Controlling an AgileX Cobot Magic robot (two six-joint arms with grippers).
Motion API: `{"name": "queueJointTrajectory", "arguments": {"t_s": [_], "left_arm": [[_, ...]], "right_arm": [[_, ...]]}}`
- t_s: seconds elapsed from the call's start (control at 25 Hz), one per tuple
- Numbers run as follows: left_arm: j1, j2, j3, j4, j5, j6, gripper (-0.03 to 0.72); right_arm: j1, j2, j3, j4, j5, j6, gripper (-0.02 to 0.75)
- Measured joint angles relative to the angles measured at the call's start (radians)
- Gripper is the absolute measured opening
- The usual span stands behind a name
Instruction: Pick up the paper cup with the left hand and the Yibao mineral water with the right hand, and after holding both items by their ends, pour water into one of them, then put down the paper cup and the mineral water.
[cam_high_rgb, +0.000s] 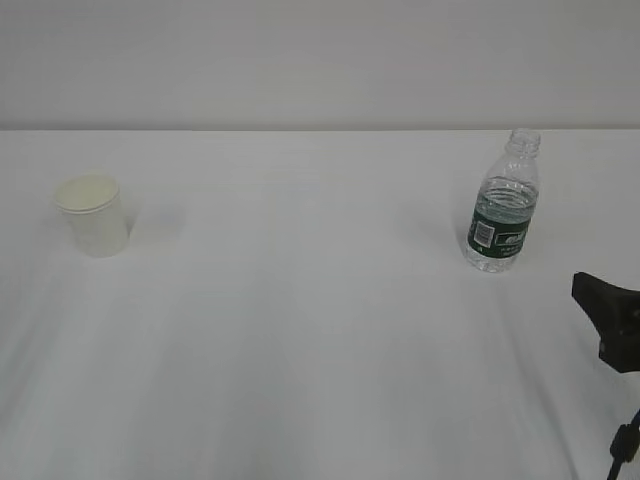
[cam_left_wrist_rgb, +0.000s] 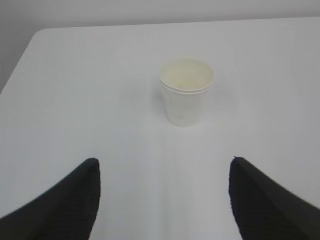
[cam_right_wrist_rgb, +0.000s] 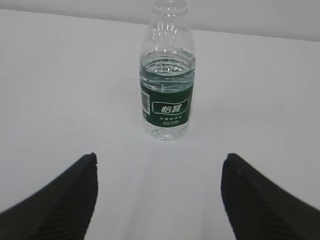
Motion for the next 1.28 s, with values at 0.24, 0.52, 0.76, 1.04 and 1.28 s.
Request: {"name": "queueJointTrajectory", "arguments": {"t_s": [0.24,0.52,0.76,1.04,1.28], "left_arm": [[0.000,0.101,0.000,-0.009,-0.088,0.000,0.563],[-0.018,0.179,0.042,-0.014,-0.233,0.000,0.559],[-0.124,0.183,0.091,-0.014,-0.339,0.000,0.556],[-0.233,0.184,0.201,-0.084,-0.467,0.000,0.556],[-0.295,0.184,0.281,-0.107,-0.579,0.000,0.556]], "right_arm": [[0.000,0.070,0.019,0.006,-0.100,0.027,0.584],[0.000,0.116,0.019,0.009,-0.154,0.044,0.584],[0.000,0.137,0.034,0.012,-0.232,0.063,0.584],[0.000,0.137,0.063,0.012,-0.310,0.081,0.584],[0.000,0.137,0.064,0.005,-0.313,0.109,0.584]]}}
